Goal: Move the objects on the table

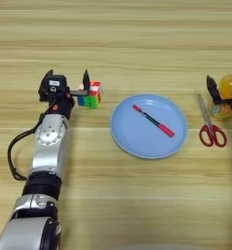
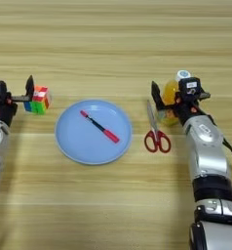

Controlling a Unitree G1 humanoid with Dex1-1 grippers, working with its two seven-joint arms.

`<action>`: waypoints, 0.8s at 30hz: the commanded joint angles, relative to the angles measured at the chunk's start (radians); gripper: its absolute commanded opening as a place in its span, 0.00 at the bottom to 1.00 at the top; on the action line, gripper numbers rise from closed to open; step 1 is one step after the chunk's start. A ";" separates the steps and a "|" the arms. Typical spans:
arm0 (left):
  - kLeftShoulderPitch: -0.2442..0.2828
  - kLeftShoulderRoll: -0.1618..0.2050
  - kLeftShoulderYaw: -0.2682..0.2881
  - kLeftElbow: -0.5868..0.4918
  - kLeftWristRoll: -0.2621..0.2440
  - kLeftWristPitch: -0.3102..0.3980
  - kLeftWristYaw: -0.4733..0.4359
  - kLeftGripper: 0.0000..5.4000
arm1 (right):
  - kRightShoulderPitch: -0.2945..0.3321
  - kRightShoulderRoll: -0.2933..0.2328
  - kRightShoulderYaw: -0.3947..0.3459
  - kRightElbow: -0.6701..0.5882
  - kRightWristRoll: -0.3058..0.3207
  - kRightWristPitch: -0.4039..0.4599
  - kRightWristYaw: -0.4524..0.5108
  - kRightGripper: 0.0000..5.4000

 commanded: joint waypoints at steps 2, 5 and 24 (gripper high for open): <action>-0.011 0.008 -0.003 0.004 0.009 0.006 0.002 1.00 | -0.012 -0.023 -0.007 -0.082 0.002 0.026 -0.013 0.99; -0.011 0.008 -0.004 0.004 0.009 0.005 0.002 1.00 | -0.014 -0.030 -0.008 -0.127 0.004 0.037 -0.018 0.99; -0.010 0.016 -0.041 0.026 0.033 0.010 -0.032 1.00 | 0.087 -0.003 0.028 -0.588 0.018 0.152 -0.066 0.99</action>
